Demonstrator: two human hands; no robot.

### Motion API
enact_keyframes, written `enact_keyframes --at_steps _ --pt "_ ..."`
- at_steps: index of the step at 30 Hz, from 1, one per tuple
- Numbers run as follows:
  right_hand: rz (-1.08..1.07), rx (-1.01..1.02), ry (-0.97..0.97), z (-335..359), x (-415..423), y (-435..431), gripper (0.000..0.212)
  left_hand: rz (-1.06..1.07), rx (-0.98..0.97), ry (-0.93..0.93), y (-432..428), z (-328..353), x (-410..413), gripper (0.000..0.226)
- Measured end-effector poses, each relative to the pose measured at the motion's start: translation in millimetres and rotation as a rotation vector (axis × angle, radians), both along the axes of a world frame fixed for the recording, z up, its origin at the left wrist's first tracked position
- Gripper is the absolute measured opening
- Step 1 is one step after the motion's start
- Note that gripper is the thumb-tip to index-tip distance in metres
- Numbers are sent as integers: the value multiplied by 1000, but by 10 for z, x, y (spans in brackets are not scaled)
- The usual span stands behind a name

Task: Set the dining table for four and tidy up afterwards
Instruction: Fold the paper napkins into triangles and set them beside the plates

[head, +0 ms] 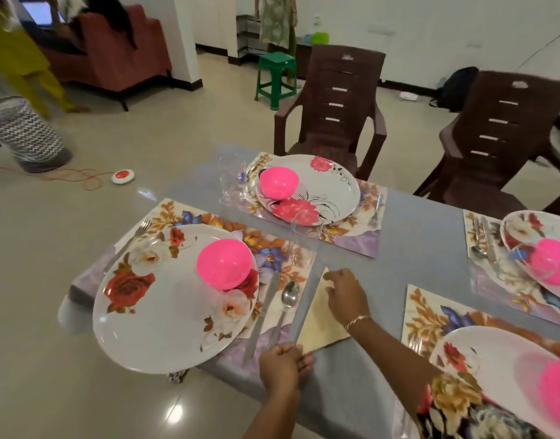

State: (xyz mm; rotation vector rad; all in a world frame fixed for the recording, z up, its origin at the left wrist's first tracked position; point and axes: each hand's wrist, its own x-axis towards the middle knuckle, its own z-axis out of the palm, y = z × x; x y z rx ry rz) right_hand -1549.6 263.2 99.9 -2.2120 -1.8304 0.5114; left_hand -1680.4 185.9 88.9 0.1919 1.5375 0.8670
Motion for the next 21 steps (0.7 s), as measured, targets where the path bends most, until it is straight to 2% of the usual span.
enact_keyframes --at_steps 3,5,6,8,10,13,17,21 --pt "146 -112 -109 -243 -132 -249 46 1 -1 -16 -30 -24 -7 20" --pt "153 -84 -197 -374 -177 -330 56 -25 -1 -23 -47 -56 -21 18" --pt "163 -154 -200 -404 -191 -351 61 -42 0 -24 -56 -65 -30 16" --pt "197 -221 -248 -473 -194 -399 82 -91 4 -13 -75 -77 -54 16" --pt "237 -206 -287 -522 -172 -438 89 -164 29 47 -101 -110 -89 21" --pt "224 -163 -317 -454 -170 -434 92 -320 91 240 -152 -187 -139 35" --pt "293 -165 -160 -327 -107 -476 120 -472 136 360 -264 -90 -70 47" --pt "233 -32 -12 -263 144 -736 120 -447 275 409 -360 129 233 59"
